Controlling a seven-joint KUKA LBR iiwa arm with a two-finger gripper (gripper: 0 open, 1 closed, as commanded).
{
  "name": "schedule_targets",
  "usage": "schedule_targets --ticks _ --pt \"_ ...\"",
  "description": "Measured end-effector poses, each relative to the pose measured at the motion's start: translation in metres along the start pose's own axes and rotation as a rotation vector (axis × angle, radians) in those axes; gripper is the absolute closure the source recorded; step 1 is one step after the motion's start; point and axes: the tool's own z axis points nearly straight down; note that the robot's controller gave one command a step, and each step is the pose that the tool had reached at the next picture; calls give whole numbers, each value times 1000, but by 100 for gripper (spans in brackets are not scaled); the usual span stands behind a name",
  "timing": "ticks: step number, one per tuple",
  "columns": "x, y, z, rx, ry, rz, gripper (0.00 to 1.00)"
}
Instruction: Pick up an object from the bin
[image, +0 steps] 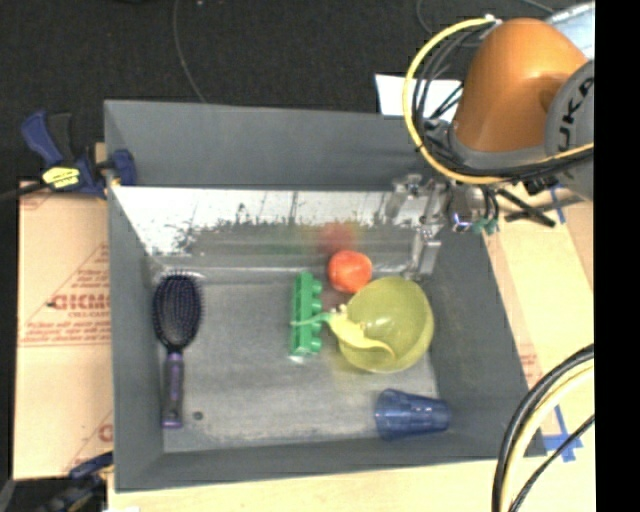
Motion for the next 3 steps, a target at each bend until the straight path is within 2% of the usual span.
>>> schedule_targets --ticks 1,2,3 --pt "0 0 0 0 0 0 0" --pt "78 -12 52 0 3 97 0" --pt "71 -6 34 2 -14 82 100"
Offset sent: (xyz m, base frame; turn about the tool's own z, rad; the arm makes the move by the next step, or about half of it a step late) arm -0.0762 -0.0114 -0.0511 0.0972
